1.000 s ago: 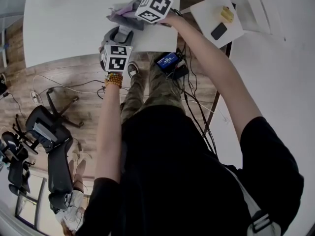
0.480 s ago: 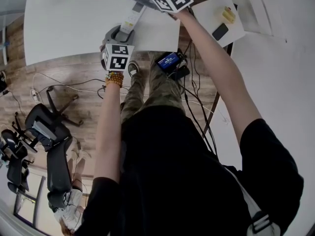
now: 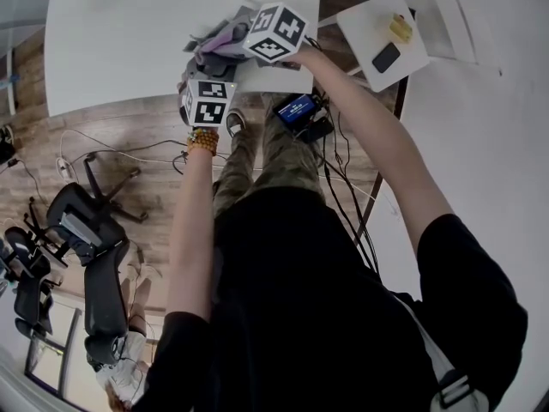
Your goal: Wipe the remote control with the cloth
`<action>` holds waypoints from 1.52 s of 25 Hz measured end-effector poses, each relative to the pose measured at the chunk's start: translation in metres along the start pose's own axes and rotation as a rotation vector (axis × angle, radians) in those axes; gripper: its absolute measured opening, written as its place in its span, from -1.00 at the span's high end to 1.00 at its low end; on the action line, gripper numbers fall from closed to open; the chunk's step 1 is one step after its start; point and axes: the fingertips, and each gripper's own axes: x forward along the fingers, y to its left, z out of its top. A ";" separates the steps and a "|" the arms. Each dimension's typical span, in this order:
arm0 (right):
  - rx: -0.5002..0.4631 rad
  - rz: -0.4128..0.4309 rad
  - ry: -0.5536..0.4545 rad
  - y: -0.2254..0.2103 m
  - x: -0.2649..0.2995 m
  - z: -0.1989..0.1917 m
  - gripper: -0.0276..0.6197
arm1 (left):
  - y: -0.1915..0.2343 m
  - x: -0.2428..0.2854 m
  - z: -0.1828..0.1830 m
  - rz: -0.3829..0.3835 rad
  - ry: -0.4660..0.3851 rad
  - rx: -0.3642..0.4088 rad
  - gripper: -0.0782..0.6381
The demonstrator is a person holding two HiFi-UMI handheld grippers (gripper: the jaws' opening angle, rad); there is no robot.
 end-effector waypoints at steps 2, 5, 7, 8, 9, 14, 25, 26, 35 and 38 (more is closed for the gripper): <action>-0.035 -0.080 0.012 -0.017 -0.002 0.001 0.74 | 0.001 0.002 -0.001 0.003 -0.002 -0.001 0.14; -0.064 -0.154 0.030 -0.041 -0.010 0.001 0.74 | 0.002 0.002 -0.002 0.007 -0.003 -0.007 0.14; -0.052 -0.173 0.025 -0.052 -0.017 0.001 0.73 | 0.001 0.001 -0.002 0.004 -0.001 -0.011 0.14; -0.048 -0.190 0.020 -0.058 -0.022 0.001 0.73 | 0.000 0.001 -0.002 0.002 0.002 -0.014 0.14; -0.044 -0.216 0.012 -0.066 -0.027 0.002 0.73 | 0.000 0.002 -0.002 0.002 0.003 -0.015 0.14; 0.002 -0.547 -0.067 -0.121 -0.074 0.006 0.73 | -0.001 -0.001 0.002 0.003 -0.008 0.001 0.14; -0.064 -0.179 -0.221 -0.002 -0.051 0.046 0.74 | 0.001 0.001 -0.002 0.008 -0.003 -0.004 0.14; -0.032 -0.061 -0.193 0.017 -0.034 0.039 0.74 | 0.001 0.001 -0.002 0.007 -0.002 -0.004 0.14; 0.210 -0.200 -0.121 -0.056 -0.024 -0.005 0.74 | 0.002 0.000 -0.002 0.008 -0.006 -0.002 0.14; 0.178 -0.196 -0.094 -0.064 -0.033 -0.007 0.73 | 0.002 -0.001 -0.005 0.009 0.001 -0.010 0.14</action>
